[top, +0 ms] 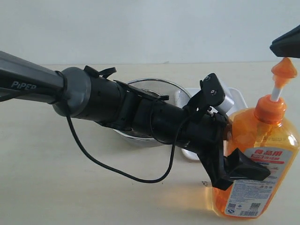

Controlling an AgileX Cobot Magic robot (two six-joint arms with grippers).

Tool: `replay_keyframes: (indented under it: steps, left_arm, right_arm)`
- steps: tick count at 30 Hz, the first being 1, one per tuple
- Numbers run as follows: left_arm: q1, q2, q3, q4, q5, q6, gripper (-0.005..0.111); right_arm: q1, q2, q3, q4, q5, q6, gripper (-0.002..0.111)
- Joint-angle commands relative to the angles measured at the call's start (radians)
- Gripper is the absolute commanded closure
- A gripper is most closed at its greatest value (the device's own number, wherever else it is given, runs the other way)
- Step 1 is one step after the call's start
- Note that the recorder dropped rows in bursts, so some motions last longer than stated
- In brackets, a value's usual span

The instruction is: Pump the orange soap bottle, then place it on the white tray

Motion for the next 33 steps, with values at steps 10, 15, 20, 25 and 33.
replay_keyframes:
  steps: [10,15,20,25,33]
  left_arm:
    - [-0.001,-0.002,-0.003,0.000,-0.015,-0.017,0.102]
    - [-0.001,-0.002,-0.003,0.000,-0.017,-0.017,0.102]
    - [-0.001,-0.002,-0.003,0.000,-0.017,-0.017,0.102]
    - [-0.001,-0.002,-0.003,0.000,-0.017,-0.017,0.102]
    - [-0.001,-0.002,-0.003,0.000,-0.017,-0.017,0.102]
  right_arm:
    - [-0.002,-0.027,-0.006,-0.174,0.145,0.121,0.108]
    - [-0.002,-0.122,-0.006,-0.213,0.190,0.189,0.108]
    - [-0.002,-0.141,-0.006,-0.215,0.260,0.233,0.108]
    - [-0.002,-0.141,-0.006,-0.238,0.297,0.264,0.108]
    - [-0.002,-0.141,-0.006,-0.238,0.334,0.273,0.108]
